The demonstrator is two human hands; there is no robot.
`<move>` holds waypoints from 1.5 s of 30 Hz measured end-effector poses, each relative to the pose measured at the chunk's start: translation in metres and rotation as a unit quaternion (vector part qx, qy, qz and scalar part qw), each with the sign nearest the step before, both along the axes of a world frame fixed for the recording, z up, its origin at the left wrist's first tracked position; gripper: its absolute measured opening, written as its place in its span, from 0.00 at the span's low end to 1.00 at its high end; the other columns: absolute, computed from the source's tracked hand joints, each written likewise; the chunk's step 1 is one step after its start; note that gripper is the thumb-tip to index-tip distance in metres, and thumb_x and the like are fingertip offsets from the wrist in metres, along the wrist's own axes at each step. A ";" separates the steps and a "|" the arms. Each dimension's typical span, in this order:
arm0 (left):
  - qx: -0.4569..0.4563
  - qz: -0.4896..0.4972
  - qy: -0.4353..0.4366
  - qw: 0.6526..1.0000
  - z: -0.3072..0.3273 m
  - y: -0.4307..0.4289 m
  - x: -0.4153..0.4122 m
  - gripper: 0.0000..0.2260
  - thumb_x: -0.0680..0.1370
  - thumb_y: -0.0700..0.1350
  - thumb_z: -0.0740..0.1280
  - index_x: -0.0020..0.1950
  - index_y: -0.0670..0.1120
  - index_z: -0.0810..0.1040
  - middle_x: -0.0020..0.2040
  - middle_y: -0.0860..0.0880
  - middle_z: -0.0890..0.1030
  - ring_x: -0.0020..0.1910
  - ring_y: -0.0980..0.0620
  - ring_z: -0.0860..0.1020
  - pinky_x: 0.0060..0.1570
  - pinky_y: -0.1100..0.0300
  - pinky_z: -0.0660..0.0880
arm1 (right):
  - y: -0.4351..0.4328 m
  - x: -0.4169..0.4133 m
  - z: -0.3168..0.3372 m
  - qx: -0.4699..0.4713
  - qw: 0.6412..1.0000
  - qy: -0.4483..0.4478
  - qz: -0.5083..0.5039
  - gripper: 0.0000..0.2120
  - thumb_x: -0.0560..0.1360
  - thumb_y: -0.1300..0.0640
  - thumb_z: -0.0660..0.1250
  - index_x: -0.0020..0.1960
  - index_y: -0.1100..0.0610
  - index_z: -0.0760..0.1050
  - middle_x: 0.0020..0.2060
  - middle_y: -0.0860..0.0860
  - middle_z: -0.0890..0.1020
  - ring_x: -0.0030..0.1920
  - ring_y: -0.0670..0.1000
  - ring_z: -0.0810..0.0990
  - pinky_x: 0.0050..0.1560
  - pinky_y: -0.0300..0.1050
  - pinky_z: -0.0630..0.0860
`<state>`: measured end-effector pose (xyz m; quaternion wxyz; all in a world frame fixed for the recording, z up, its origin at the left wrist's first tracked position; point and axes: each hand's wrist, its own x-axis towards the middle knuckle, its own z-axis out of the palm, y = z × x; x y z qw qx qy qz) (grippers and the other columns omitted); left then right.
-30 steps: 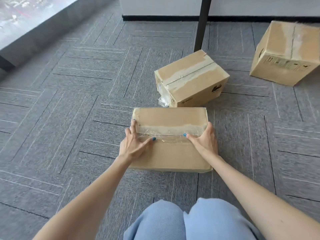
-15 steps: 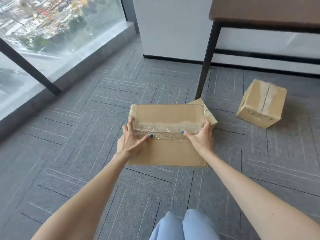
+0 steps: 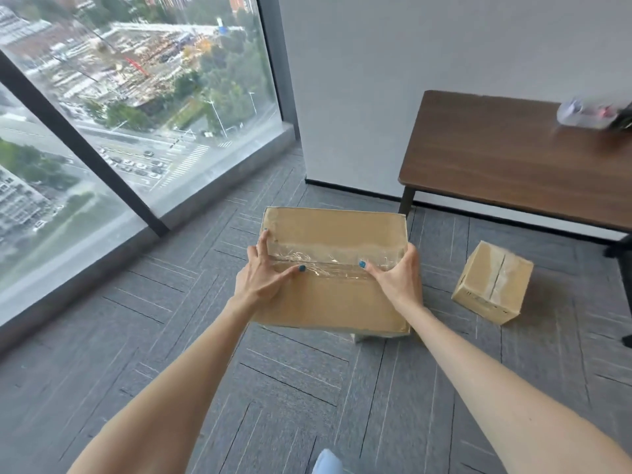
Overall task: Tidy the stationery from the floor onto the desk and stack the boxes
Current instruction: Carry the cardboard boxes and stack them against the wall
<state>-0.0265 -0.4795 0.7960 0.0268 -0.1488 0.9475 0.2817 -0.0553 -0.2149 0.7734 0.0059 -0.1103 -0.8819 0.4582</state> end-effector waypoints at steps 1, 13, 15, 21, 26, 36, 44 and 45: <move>0.003 -0.001 0.004 1.000 0.009 -0.001 -0.005 0.49 0.63 0.72 0.69 0.76 0.59 0.48 0.66 0.45 0.66 0.52 0.40 0.79 0.48 0.43 0.79 | -0.001 -0.006 0.009 0.000 1.000 0.006 0.001 0.40 0.66 0.41 0.75 0.66 0.58 0.60 0.60 0.52 0.70 0.53 0.51 0.72 0.51 0.52 0.75; 0.041 -0.009 0.032 0.999 0.052 -0.052 -0.154 0.43 0.69 0.64 0.71 0.76 0.57 0.50 0.68 0.46 0.65 0.57 0.40 0.77 0.48 0.54 0.71 | -0.052 -0.150 0.051 -0.032 0.998 0.051 -0.015 0.42 0.63 0.42 0.78 0.67 0.55 0.61 0.55 0.45 0.68 0.53 0.48 0.72 0.50 0.50 0.73; 0.040 -0.018 0.029 0.999 0.050 -0.068 -0.193 0.43 0.69 0.65 0.71 0.76 0.58 0.50 0.67 0.46 0.65 0.56 0.40 0.77 0.48 0.55 0.70 | -0.069 -0.183 0.053 -0.019 0.998 0.048 -0.021 0.41 0.64 0.43 0.77 0.68 0.57 0.61 0.55 0.46 0.68 0.54 0.50 0.72 0.46 0.45 0.69; 0.039 -0.040 0.013 0.998 0.041 -0.113 -0.294 0.43 0.68 0.66 0.70 0.75 0.57 0.51 0.67 0.46 0.65 0.54 0.41 0.78 0.46 0.54 0.73 | -0.114 -0.274 0.047 -0.036 0.999 0.026 -0.031 0.43 0.66 0.46 0.77 0.71 0.59 0.58 0.64 0.53 0.69 0.64 0.53 0.70 0.51 0.42 0.66; 0.048 -0.051 0.003 0.998 0.024 -0.130 -0.357 0.44 0.67 0.66 0.71 0.76 0.57 0.51 0.66 0.45 0.66 0.55 0.42 0.78 0.47 0.55 0.73 | -0.131 -0.332 0.029 -0.054 0.998 0.006 -0.039 0.41 0.67 0.48 0.77 0.70 0.59 0.58 0.64 0.54 0.68 0.63 0.54 0.70 0.52 0.44 0.68; 0.017 -0.080 -0.031 0.996 -0.105 -0.128 -0.486 0.44 0.68 0.68 0.68 0.76 0.56 0.49 0.69 0.44 0.65 0.55 0.40 0.78 0.45 0.52 0.73 | -0.129 -0.446 -0.106 -0.101 0.993 -0.014 -0.068 0.45 0.66 0.51 0.78 0.73 0.58 0.54 0.70 0.55 0.65 0.69 0.54 0.66 0.68 0.54 0.67; 0.009 -0.103 -0.047 0.994 -0.337 -0.101 -0.603 0.43 0.69 0.67 0.69 0.76 0.55 0.50 0.67 0.44 0.66 0.57 0.38 0.77 0.49 0.51 0.71 | -0.104 -0.549 -0.354 -0.107 0.990 -0.029 -0.091 0.49 0.65 0.46 0.78 0.74 0.56 0.52 0.72 0.54 0.64 0.71 0.55 0.65 0.69 0.57 0.65; 0.004 -0.106 -0.051 0.993 -0.366 -0.098 -0.615 0.43 0.69 0.67 0.69 0.76 0.55 0.50 0.67 0.44 0.66 0.57 0.38 0.77 0.50 0.51 0.71 | -0.100 -0.559 -0.386 -0.104 0.989 -0.034 -0.095 0.47 0.67 0.49 0.77 0.74 0.57 0.51 0.72 0.55 0.63 0.71 0.56 0.65 0.69 0.55 0.65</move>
